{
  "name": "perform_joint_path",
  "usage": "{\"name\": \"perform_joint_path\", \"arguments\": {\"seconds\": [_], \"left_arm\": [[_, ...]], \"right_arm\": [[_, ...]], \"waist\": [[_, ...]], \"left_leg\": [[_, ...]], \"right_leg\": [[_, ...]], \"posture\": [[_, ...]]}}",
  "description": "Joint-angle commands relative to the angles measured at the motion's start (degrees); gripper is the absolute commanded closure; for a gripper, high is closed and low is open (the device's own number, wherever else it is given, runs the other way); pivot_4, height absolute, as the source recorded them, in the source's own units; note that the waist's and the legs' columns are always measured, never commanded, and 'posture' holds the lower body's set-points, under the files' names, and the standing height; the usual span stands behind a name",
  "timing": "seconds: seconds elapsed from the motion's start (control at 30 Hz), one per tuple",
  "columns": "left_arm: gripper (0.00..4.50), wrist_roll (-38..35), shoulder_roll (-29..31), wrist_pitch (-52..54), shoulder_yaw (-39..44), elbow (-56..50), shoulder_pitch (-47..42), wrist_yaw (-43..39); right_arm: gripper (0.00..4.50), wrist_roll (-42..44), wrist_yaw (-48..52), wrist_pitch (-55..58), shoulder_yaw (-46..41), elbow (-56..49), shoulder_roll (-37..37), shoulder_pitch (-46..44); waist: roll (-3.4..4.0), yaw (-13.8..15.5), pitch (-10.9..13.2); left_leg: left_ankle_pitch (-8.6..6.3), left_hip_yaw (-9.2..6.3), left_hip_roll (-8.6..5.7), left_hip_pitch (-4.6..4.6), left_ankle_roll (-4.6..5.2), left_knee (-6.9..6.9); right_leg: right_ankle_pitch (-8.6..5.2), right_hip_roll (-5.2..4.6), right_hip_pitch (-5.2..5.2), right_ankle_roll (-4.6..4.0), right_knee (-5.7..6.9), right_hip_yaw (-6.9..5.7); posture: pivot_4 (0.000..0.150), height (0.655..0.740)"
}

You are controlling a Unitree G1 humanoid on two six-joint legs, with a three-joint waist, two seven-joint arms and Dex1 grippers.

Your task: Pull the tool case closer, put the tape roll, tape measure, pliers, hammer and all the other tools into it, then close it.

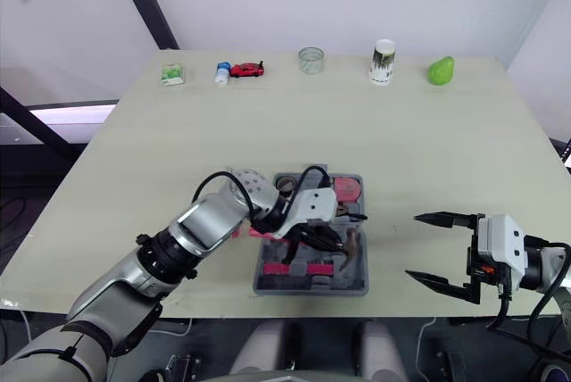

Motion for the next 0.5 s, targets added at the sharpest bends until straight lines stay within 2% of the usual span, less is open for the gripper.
{"name": "perform_joint_path", "arguments": {"seconds": [0.03,0.5], "left_arm": [[4.49,2.0,-1.1,2.0,-2.6,-1.9,-1.1,0.9],[4.49,5.9,-5.4,4.5,-5.5,5.0,-2.9,2.9]], "right_arm": [[0.0,0.2,-0.8,-1.1,-0.8,-2.0,0.5,1.1],[0.0,-0.7,-1.9,-2.3,0.0,-0.9,1.2,1.2]], "waist": [[0.02,0.0,0.0],[0.02,0.1,0.0]], "left_leg": [[0.0,0.01,0.0,0.01,0.0,0.0],[0.0,0.01,-0.01,0.0,0.0,0.02]], "right_leg": [[0.0,0.01,0.0,0.0,0.01,0.01],[0.0,0.0,0.0,0.0,0.0,0.02]], "posture": [[0.15,0.74],[0.15,0.74]]}}
